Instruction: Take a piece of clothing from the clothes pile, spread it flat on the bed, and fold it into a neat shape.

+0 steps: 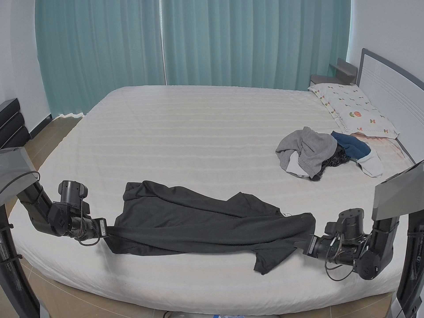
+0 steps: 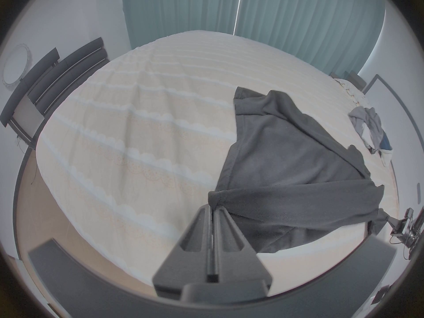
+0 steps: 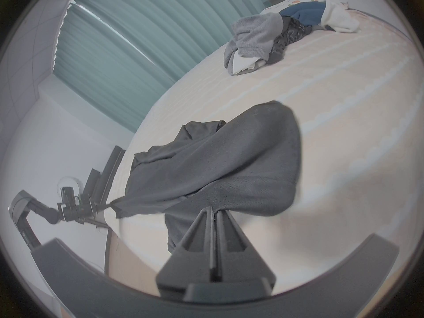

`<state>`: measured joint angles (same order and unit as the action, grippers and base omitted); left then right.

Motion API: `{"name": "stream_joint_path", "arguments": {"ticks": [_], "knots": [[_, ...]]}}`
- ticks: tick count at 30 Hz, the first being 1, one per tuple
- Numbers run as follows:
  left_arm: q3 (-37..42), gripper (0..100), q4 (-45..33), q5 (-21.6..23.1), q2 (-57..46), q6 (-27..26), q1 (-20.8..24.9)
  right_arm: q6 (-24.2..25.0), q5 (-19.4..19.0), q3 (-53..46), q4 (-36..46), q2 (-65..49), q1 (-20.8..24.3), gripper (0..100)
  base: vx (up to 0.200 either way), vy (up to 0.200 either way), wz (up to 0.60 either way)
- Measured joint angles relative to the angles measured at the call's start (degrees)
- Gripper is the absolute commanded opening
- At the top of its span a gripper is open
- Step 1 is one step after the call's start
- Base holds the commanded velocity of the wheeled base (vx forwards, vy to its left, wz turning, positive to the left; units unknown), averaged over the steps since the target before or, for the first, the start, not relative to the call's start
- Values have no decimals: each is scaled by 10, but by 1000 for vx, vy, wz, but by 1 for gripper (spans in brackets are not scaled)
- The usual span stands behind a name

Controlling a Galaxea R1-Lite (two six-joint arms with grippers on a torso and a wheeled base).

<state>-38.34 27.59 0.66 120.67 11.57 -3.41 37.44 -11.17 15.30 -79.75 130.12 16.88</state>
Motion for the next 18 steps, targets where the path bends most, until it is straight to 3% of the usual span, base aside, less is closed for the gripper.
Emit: {"name": "stream_joint_path", "arguments": {"ticks": [5, 8, 12, 18], "knots": [[14, 0, -36, 8, -38, -4, 1, -77, -27, -52, 44, -65, -43, 0, 0, 0, 0], [16, 0, -98, 10, -64, -8, 1, -112, -31, -69, 84, -99, -57, 0, 0, 0, 0], [15, 0, -183, 10, -101, -34, 2, -142, -37, -76, 188, -153, -66, 0, 0, 0, 0], [15, 0, -236, -1, -135, -67, 4, -196, -46, -62, 380, -220, -70, 0, 0, 0, 0]]}}
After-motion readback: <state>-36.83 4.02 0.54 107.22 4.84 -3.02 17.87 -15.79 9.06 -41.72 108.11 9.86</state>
